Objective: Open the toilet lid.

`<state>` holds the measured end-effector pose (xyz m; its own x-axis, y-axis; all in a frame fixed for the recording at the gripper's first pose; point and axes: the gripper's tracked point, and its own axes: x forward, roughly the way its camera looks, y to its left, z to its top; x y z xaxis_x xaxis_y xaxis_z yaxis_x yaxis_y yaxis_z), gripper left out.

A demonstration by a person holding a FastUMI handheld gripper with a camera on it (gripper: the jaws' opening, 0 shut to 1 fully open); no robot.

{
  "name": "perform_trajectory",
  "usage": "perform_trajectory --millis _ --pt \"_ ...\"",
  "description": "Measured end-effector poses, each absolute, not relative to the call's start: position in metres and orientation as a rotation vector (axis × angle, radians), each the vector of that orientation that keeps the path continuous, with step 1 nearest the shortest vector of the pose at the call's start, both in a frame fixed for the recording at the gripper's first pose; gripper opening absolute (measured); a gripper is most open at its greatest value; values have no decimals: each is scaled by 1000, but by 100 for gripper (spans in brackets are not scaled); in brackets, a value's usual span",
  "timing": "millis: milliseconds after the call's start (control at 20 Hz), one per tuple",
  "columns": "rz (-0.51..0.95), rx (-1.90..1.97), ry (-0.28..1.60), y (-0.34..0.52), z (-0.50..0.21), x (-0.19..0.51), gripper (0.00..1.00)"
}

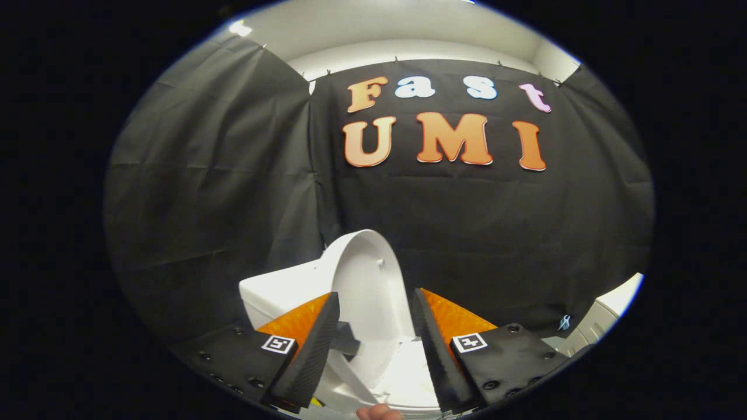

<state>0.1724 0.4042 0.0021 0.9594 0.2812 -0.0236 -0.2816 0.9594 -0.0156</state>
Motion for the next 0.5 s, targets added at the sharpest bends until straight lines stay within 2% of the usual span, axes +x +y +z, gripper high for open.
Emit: perform_trajectory --millis 500 --pt "162 -9 -50 220 71 165 83"
